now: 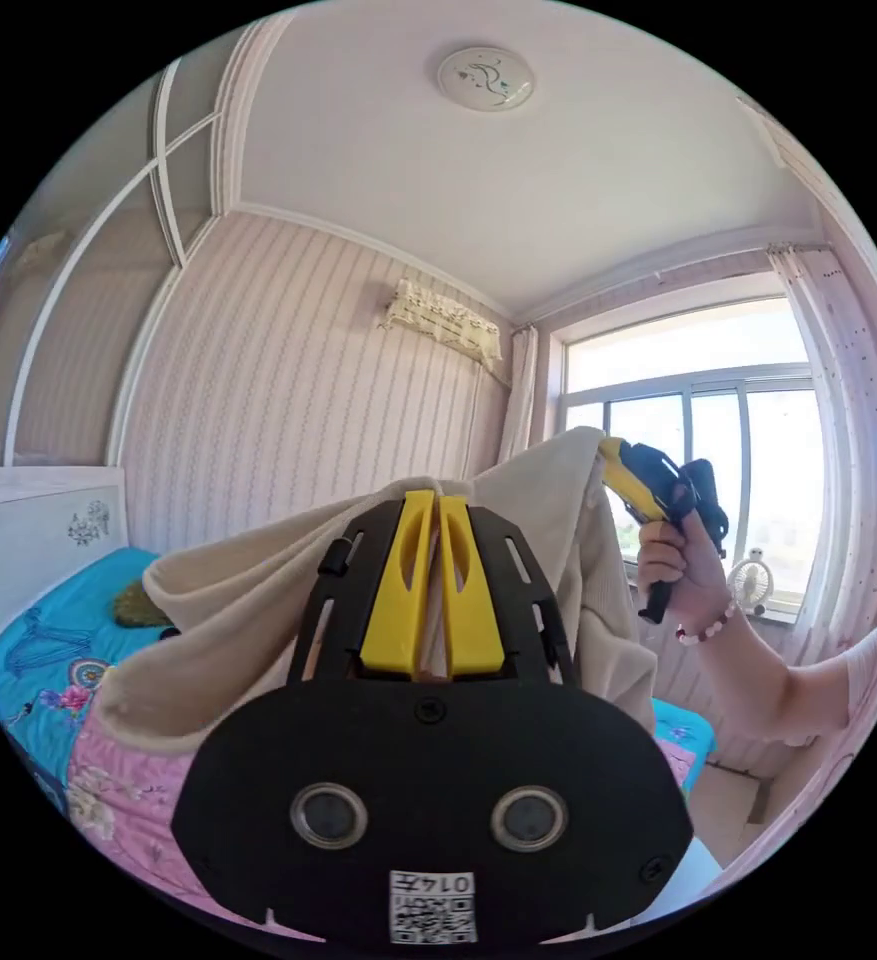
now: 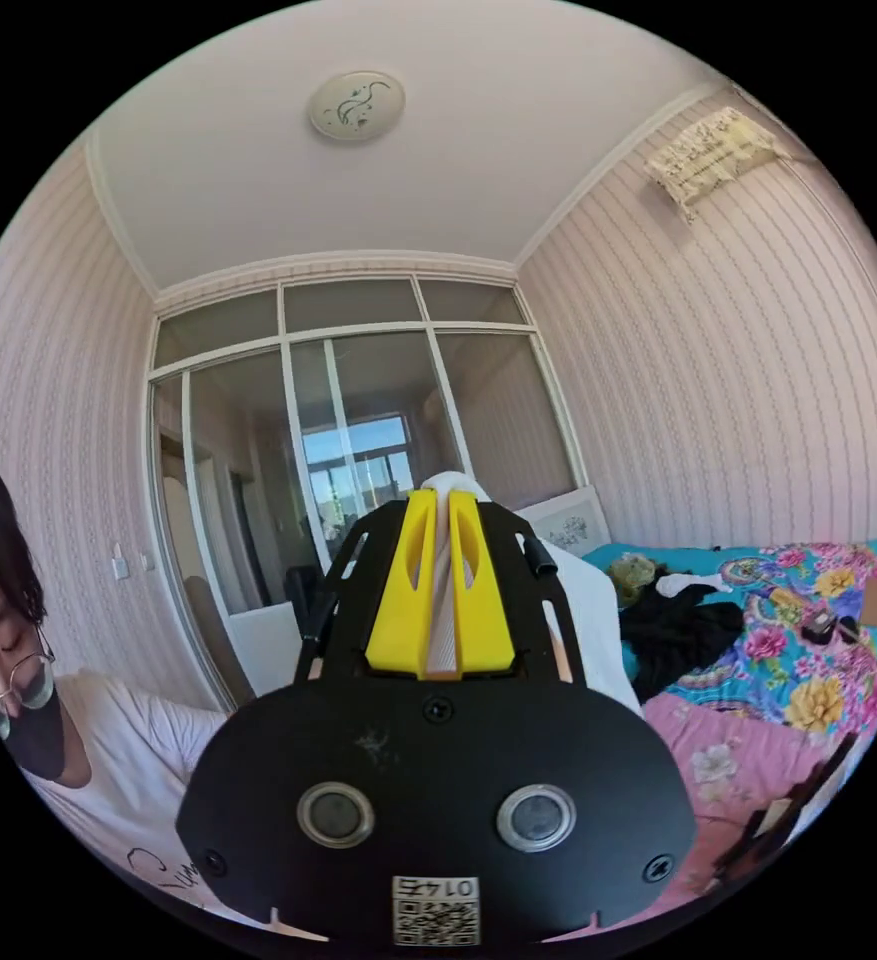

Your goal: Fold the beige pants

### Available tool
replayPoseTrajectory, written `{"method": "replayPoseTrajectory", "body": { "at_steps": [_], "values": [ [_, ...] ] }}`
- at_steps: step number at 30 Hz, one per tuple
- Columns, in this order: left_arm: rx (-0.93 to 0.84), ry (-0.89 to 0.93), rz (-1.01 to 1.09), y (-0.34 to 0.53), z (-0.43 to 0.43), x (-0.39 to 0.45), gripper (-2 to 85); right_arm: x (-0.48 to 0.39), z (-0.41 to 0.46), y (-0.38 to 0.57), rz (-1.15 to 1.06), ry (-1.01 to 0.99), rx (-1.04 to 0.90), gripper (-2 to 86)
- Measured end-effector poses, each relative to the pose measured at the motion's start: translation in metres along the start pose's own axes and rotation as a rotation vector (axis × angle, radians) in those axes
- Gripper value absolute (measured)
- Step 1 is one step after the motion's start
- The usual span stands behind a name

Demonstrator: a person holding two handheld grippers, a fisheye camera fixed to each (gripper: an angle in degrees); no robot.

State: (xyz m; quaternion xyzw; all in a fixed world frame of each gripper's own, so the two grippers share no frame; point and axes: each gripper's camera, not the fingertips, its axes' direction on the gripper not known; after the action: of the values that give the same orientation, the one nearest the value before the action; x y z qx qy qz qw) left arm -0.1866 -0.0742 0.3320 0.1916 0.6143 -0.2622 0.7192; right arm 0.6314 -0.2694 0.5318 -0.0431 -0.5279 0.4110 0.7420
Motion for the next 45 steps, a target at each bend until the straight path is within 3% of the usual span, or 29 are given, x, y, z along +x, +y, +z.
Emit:
{"method": "replayPoseTrajectory", "body": {
  "at_steps": [5, 8, 12, 13, 15, 17, 20, 25, 28, 32, 36, 41, 45],
  "values": [
    [-0.055, -0.027, 0.165, -0.016, -0.042, 0.005, -1.0, 0.024, -0.001, 0.125, 0.255, -0.055, 0.065, 1.0],
    [-0.188, 0.116, 0.146, 0.018, -0.031, 0.017, -1.0, 0.045, -0.03, 0.235, 0.441, 0.029, -0.028, 1.1],
    [-0.481, 0.257, -0.038, 0.146, -0.006, 0.033, -1.0, 0.083, -0.092, 0.415, 0.806, 0.334, -0.285, 1.0],
    [-0.558, 0.25, -0.131, 0.192, -0.003, 0.034, -1.0, 0.09, -0.115, 0.465, 0.981, 0.419, -0.29, 0.9],
    [-0.641, 0.185, -0.212, 0.243, -0.007, 0.036, -1.0, 0.086, -0.139, 0.51, 1.105, 0.478, -0.229, 0.8],
    [-0.726, 0.132, -0.301, 0.263, -0.013, 0.036, -1.0, 0.077, -0.142, 0.514, 1.053, 0.459, -0.223, 1.0],
    [-0.725, 0.134, -0.364, 0.246, -0.029, 0.039, -1.0, 0.061, -0.105, 0.481, 0.79, 0.468, -0.399, 3.3],
    [-0.75, 0.132, -0.289, 0.173, -0.071, 0.035, -0.8, 0.041, 0.009, 0.462, 0.352, 0.423, -0.69, 17.8],
    [-0.766, 0.033, -0.312, 0.141, -0.107, 0.011, -0.6, 0.038, 0.069, 0.476, 0.247, 0.369, -0.752, 23.9],
    [-0.731, -0.215, -0.318, 0.11, -0.152, -0.021, 0.3, 0.047, 0.132, 0.497, 0.193, 0.351, -0.823, 26.5],
    [-0.8, -0.402, -0.377, 0.095, -0.171, -0.061, 8.0, 0.083, 0.17, 0.517, 0.288, 0.466, -0.874, 26.5],
    [-0.8, -0.359, -0.482, 0.091, -0.148, -0.09, 12.0, 0.121, 0.174, 0.525, 0.491, 0.441, -0.874, 24.1],
    [-0.958, -0.24, -0.64, 0.103, -0.116, -0.107, 8.5, 0.13, 0.163, 0.518, 0.521, 0.362, -0.881, 14.3]
  ]
}}
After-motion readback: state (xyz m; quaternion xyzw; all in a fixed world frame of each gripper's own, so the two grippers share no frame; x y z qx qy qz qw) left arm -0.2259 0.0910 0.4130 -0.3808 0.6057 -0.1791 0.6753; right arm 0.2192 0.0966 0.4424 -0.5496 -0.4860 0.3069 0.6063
